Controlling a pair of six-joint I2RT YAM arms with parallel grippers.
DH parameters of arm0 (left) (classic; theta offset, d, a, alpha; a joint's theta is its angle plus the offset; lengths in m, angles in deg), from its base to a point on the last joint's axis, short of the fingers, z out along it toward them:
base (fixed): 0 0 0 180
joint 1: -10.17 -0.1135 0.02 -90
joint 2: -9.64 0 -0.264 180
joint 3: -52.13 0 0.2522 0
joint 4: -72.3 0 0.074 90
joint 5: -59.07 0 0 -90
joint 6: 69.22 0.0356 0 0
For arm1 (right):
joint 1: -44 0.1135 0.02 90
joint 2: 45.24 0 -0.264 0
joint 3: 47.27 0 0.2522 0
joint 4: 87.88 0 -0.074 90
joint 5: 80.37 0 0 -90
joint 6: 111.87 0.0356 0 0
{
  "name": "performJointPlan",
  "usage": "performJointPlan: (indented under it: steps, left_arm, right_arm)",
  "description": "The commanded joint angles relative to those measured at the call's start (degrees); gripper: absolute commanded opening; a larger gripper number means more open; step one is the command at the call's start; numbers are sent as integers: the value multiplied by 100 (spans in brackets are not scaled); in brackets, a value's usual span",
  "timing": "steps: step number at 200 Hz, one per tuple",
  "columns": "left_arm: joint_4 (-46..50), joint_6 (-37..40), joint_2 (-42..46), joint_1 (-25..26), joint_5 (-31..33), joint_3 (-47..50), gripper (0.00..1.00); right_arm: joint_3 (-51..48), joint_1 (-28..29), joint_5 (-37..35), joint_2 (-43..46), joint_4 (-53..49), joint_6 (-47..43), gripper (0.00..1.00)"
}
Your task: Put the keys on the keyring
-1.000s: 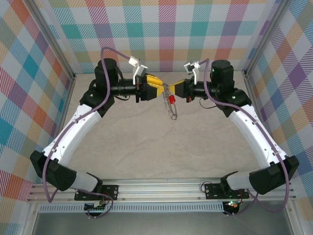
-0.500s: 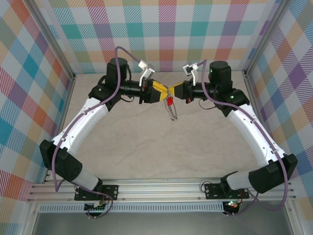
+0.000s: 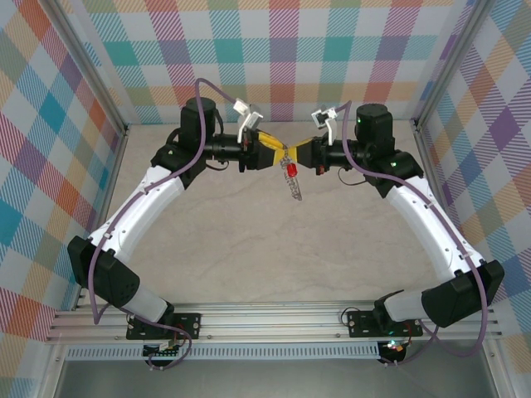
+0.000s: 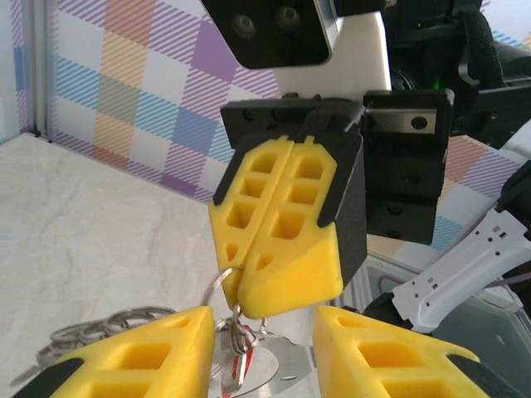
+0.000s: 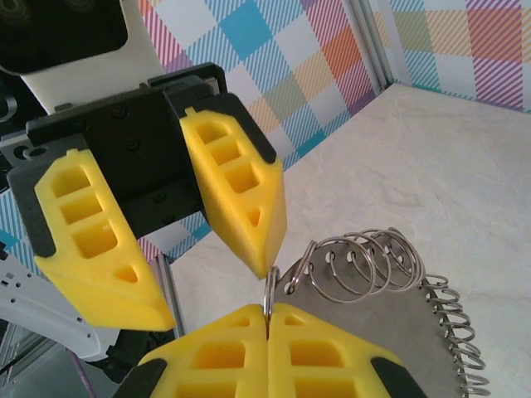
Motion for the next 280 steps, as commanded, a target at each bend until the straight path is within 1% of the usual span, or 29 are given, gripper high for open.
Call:
performJointPlan:
  steps: [1,60,77,92,116,124,136,156,184,198,217,247,280]
  left_arm:
    - [-358,-203,-38,13,98,29,36]
    - [-412,-303,-129,59,-14,1,36]
    - [-464,-307,-37,56,94,122,36]
    - [-652,-374,165,57,398,337,36]
    - [-979,-579,551,14,1286,745,38]
    - [-1241,-736,701,-24,1406,937,39]
    - [-1480,-942,834,-48,1349,1111,39]
    - [-1625,-1230,833,-49,998,1160,39]
    - [-2322,-1886,749,-51,688,1411,39]
    - [-2617,-2206,676,-21,653,1506,38]
    - [-2735,-2393,548,29,573,1509,34]
    - [-2768,-2459,315,124,492,1477,34]
    - [-2801,-2523,146,182,512,1511,34]
  right_arm:
    - [-18,0,335,147,315,24,0]
    - [-62,-7,394,147,523,170,0]
    - [-62,-4,303,108,538,216,0]
    - [-109,-6,137,95,543,288,0]
    - [-355,-9,-393,129,689,614,0]
    - [-462,-9,-543,138,786,793,0]
    - [-668,-14,-778,171,967,1088,0]
    - [-1015,-6,-1140,296,1277,1636,0]
    - [-1694,-4,-1622,600,1985,2350,0]
    - [-1919,-4,-1670,696,2228,2551,0]
    - [-2256,-4,-1672,811,2678,2799,0]
    - [-2526,-4,-1515,854,3164,3073,0]
    - [-2680,0,-1483,952,3362,3108,0]
